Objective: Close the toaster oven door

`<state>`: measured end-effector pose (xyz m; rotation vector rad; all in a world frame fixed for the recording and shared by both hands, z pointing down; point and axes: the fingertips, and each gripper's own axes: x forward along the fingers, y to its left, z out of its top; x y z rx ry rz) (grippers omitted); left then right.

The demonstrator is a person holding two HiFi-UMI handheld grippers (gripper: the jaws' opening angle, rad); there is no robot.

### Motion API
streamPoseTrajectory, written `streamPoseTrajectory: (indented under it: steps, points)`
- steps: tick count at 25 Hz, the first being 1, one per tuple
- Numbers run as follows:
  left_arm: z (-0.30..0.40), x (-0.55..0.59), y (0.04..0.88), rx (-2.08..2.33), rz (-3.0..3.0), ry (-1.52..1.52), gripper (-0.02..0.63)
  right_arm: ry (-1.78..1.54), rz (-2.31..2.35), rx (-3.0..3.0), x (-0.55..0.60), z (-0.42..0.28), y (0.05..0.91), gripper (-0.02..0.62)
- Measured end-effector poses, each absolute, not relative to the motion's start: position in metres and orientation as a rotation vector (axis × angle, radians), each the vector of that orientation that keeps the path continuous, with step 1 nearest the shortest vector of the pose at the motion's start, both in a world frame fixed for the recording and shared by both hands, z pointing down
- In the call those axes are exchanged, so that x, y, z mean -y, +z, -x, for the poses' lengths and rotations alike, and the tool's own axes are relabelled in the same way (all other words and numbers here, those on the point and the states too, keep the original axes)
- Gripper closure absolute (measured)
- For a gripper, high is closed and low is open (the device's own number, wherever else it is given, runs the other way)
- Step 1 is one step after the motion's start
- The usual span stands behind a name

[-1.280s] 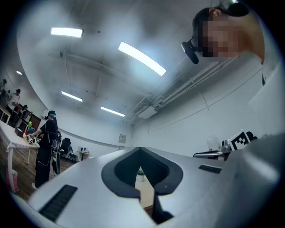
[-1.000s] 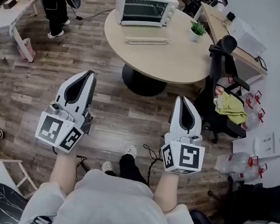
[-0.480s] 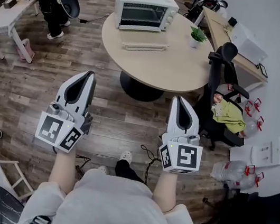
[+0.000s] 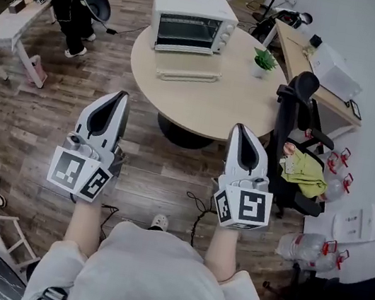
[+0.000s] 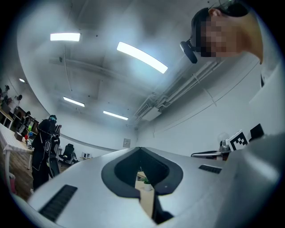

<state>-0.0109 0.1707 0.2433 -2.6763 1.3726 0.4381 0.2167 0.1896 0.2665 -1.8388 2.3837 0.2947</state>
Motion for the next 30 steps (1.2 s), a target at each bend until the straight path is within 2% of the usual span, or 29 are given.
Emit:
streamPoseTrajectory:
  steps: [14,30]
  points:
    - [-0.040,-0.130,0.239,-1.437,2.617,0.455,0.598,0.288,1.738,-2.433,-0.133,-0.265,0.269,0.584]
    - [-0.035,-0.053,0.250,-1.435,2.632,0.401,0.598,0.231,1.733,-2.417,-0.053,-0.259,0.280,0.584]
